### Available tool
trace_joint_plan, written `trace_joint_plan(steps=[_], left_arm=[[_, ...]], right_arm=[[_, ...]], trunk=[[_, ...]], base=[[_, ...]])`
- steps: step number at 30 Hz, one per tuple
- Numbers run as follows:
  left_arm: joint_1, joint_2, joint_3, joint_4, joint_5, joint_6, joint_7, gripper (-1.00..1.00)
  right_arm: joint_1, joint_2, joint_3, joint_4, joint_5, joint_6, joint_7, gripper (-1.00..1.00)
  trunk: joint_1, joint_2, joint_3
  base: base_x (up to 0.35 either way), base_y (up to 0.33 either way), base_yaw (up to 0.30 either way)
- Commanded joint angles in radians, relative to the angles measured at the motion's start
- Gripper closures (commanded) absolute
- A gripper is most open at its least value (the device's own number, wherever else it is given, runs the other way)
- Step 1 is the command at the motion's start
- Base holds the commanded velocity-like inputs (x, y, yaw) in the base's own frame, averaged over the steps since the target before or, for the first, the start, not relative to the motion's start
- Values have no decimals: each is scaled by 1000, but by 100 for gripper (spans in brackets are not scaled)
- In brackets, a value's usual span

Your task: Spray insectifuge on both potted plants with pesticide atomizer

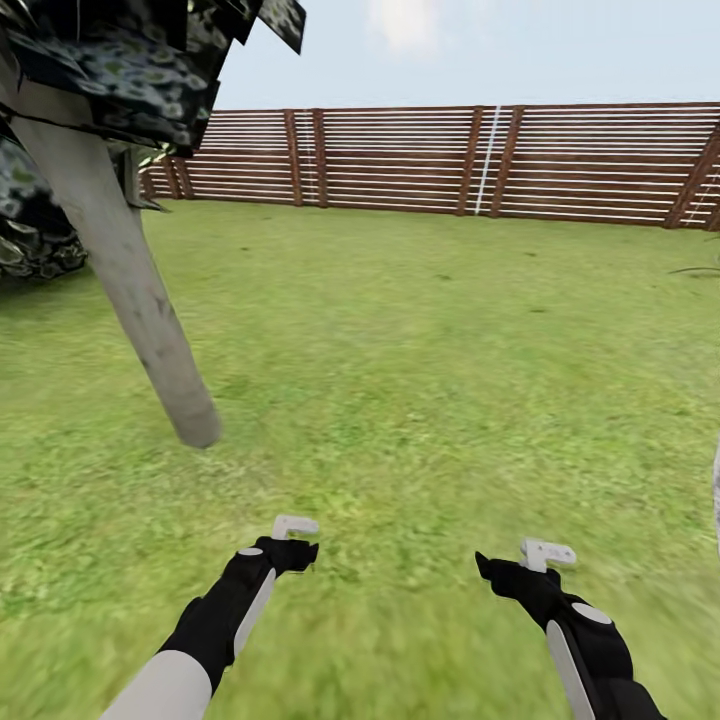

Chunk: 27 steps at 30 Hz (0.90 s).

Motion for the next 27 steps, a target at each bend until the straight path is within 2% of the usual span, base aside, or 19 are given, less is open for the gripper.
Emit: trace_joint_plan(steps=[1, 12, 16, 27], left_arm=[[0, 0, -1, -1, 1, 5, 0, -100], [0, 0, -1, -1, 1, 5, 0, -100], [0, 0, -1, -1, 0, 5, 0, -100], [0, 0, -1, -1, 0, 5, 0, -100]], right_arm=[[0, 1, -2, -1, -7, 5, 1, -100], [0, 1, -4, -1, -7, 6, 0, -100], [0, 2, -33, -2, -7, 6, 1, -100], [0, 4, -42, -1, -7, 5, 1, -100]], trunk=[[0, 0, -1], [0, 0, 2], [0, 0, 3], [0, 0, 7]], base=[[337, 96, -42], [334, 96, -252], [333, 96, -295], [333, 137, -293]])
